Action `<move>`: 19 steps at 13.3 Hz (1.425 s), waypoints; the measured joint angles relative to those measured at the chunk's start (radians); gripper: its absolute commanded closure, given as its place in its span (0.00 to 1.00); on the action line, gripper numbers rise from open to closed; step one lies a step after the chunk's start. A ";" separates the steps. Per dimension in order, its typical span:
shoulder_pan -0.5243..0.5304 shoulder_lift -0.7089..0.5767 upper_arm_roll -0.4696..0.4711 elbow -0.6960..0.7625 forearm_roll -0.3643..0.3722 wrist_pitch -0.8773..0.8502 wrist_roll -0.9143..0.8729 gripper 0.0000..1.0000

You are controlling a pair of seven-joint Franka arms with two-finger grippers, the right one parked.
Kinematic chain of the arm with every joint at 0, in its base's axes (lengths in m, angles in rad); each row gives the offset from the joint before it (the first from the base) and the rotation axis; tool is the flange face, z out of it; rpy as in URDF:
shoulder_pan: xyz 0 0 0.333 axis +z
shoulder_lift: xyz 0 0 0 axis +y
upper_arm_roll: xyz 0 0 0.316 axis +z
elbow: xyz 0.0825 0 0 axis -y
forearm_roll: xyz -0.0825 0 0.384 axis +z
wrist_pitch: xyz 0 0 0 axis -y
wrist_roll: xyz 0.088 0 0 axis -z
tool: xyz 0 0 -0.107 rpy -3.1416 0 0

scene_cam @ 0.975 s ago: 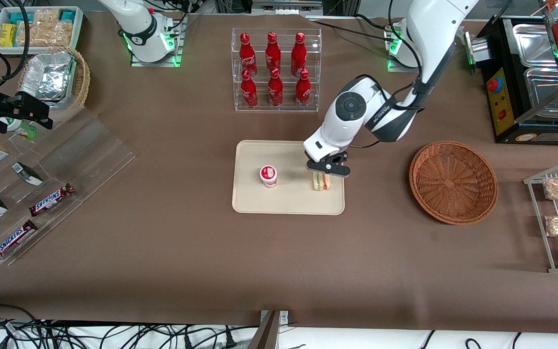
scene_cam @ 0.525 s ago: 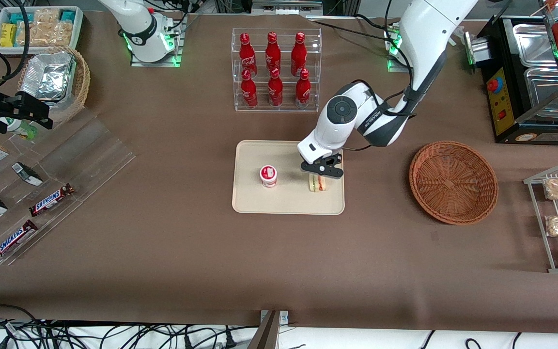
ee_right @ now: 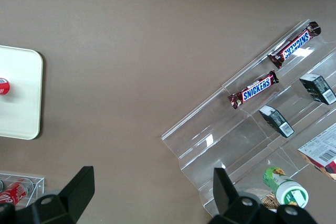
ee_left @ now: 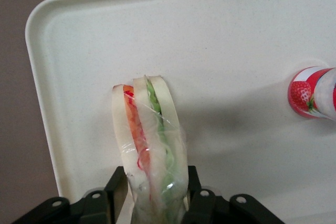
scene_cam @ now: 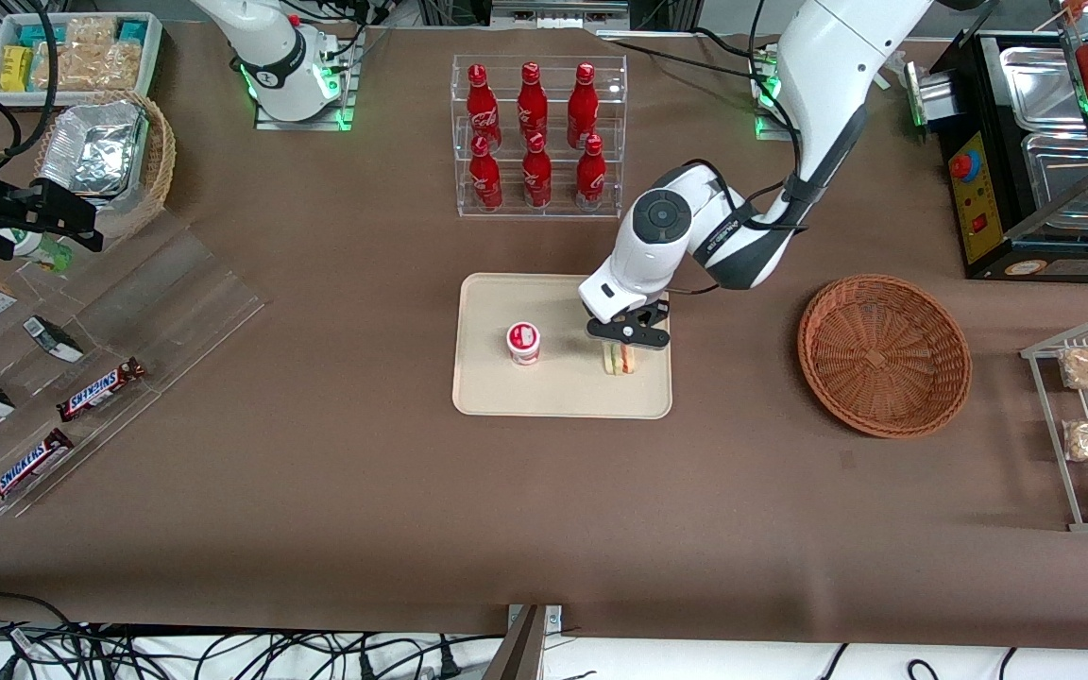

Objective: Place sandwich from basket to tray

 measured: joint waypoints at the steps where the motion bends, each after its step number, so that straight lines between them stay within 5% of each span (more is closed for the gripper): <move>1: 0.000 0.000 0.000 0.004 0.008 0.000 -0.003 0.00; 11: 0.038 -0.029 0.005 0.298 0.002 -0.338 -0.023 0.00; 19: 0.185 -0.149 0.007 0.322 -0.031 -0.454 -0.023 0.00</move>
